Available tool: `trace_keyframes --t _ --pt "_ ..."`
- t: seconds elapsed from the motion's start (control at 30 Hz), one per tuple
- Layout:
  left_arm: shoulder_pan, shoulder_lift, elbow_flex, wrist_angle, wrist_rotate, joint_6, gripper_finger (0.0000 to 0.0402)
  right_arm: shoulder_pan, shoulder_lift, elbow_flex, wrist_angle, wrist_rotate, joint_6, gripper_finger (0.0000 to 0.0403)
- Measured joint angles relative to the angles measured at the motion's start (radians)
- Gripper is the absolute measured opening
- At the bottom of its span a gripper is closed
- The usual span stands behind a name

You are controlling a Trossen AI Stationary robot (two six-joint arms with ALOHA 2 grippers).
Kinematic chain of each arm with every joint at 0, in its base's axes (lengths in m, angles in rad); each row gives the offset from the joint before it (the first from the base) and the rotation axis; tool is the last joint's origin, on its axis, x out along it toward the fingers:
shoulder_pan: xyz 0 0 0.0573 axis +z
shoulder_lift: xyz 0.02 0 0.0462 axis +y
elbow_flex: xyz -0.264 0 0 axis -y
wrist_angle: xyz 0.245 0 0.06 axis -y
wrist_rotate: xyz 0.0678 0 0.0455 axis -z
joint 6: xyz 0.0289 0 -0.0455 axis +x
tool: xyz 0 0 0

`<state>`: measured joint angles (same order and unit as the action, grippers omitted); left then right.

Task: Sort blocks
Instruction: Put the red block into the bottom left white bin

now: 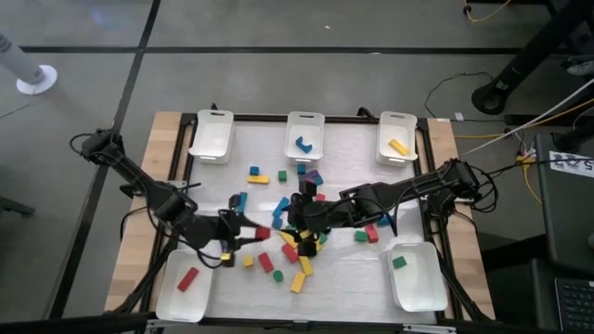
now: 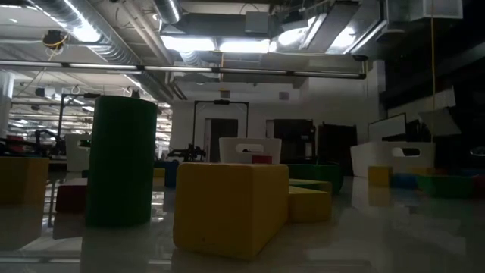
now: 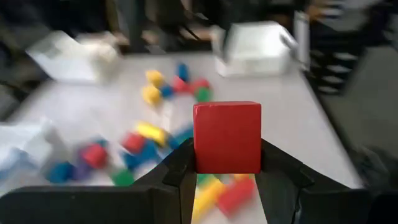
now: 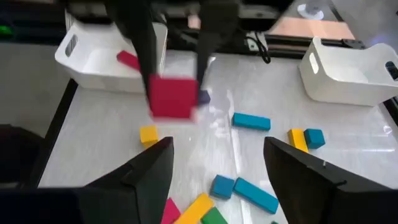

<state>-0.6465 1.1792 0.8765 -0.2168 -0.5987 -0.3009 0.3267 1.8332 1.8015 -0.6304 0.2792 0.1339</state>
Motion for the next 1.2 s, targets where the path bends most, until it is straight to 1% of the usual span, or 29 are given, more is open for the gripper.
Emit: trace_keyframes --t 0.13,0.27,0.37,0.47,0.53,0.63,0.73,0.83,0.97,1.2 --pt "-0.056 -0.054 0.0 -0.159 0.175 -0.186 0.012 0.0 0.0 0.0 -0.064 -0.03 0.0 0.0249" --pt "-0.11 -0.088 0.0 -0.344 0.413 -0.442 0.0121 0.0 0.0 0.0 -0.127 -0.045 0.0 0.025" --pt "-0.158 -0.091 0.0 -0.45 0.586 -0.656 0.0124 0.0 0.0 0.0 -0.145 -0.062 0.0 0.025" --pt "-0.205 -0.091 0.0 -0.521 0.685 -0.821 0.0125 0.0 0.0 0.0 -0.15 -0.064 0.0 0.025" --pt "-0.234 -0.091 0.0 -0.548 0.716 -0.904 0.0125 0.0 0.0 0.0 -0.152 -0.064 0.0 0.025" --pt "-0.271 -0.091 0.0 -0.569 0.728 -0.997 0.0126 0.0 0.0 0.0 -0.16 -0.064 0.0 0.025" --pt "-0.299 -0.091 0.0 -0.567 0.73 -1.06 0.0126 0.0 0.0 0.0 -0.172 -0.066 0.0 0.025" --pt "-0.321 -0.087 0.0 -0.568 0.726 -1.11 0.0127 0.0 0.0 0.0 -0.193 -0.091 0.0 0.025" --pt "-0.332 -0.064 0.0 -0.585 0.723 -1.126 0.0127 0.0 0.0 0.0 -0.199 -0.115 0.0 0.025" --pt "-0.334 -0.021 0.0 -0.59 0.723 -1.132 0.0127 0.0 0.0 0.0 -0.203 -0.116 0.0 0.025"
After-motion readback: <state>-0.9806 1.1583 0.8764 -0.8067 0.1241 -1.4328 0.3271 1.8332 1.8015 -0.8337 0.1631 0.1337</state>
